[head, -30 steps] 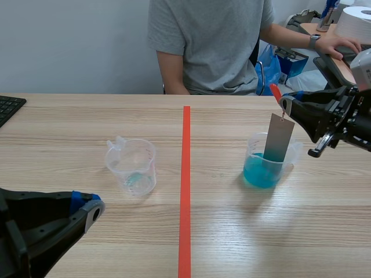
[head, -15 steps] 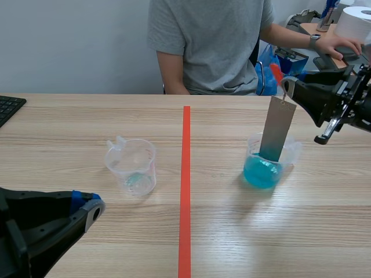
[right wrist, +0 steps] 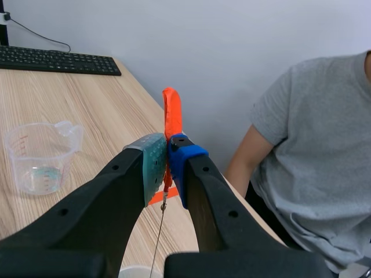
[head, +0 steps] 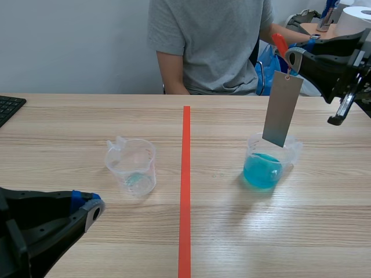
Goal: Do the redox reaction experiment.
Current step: 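Raise the plate and point at it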
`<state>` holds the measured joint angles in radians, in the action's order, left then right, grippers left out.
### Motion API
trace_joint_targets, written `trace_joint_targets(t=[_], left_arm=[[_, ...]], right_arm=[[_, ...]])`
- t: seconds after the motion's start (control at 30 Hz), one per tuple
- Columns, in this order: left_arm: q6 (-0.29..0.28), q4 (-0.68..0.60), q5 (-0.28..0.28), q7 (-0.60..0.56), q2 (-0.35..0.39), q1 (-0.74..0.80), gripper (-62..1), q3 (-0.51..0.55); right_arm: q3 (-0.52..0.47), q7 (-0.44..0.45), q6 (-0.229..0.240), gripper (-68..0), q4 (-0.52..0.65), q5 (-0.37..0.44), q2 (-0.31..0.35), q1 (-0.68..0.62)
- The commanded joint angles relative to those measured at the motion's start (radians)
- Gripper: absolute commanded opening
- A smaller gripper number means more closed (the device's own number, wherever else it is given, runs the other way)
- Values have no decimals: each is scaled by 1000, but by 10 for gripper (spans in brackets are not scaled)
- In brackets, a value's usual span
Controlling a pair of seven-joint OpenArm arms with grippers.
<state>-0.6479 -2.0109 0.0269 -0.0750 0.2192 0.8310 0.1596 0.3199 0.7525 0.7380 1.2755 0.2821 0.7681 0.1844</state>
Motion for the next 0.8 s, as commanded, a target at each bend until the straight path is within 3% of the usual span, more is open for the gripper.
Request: trace_joint_targets(t=[0.0, 0.5, 0.77], left_arm=[[3, -6, 7, -10, 1, 0, -569, -1], [3, -4, 3, -10, 1, 0, -569, -1], [3, -4, -13, -10, 1, 0, -569, -1]], right_arm=[[-22, 21, 8, -665, 34, 25, 27, 21], [-31, 20, 8, -665, 164, 59, 121, 21], [-40, 13, 8, -665, 186, 66, 127, 32]])
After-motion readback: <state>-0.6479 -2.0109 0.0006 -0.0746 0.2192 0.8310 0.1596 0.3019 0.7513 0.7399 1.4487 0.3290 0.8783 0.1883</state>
